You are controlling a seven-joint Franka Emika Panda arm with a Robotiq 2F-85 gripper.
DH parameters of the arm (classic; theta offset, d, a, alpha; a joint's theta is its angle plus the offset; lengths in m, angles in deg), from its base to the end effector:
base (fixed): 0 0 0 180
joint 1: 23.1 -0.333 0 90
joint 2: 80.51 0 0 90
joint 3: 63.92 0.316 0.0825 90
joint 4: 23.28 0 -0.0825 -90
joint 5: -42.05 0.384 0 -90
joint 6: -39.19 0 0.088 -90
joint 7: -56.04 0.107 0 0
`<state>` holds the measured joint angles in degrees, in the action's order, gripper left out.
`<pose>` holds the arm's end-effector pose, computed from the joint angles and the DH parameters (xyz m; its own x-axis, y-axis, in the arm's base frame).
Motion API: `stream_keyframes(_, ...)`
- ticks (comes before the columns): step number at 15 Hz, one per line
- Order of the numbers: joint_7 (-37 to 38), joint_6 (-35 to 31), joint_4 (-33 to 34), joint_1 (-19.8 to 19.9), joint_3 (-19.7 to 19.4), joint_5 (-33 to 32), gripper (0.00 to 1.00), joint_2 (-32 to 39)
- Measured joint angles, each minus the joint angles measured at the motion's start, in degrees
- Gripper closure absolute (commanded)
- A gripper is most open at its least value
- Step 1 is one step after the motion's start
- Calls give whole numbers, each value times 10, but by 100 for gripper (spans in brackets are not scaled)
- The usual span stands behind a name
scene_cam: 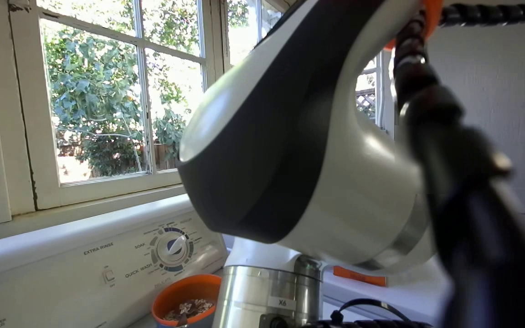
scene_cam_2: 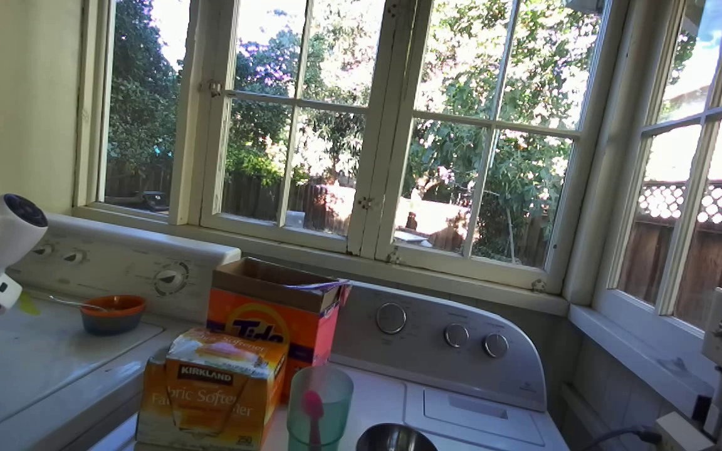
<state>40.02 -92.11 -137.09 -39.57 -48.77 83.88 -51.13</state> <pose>0.4997 0.3223 0.2023 0.9306 0.3086 -0.1967 0.1448 -0.8042 -0.5764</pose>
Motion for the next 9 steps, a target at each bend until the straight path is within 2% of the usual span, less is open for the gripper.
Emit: stream_keyframes(9, 70, -1, -1, 30, -26, -75, 100, -17)
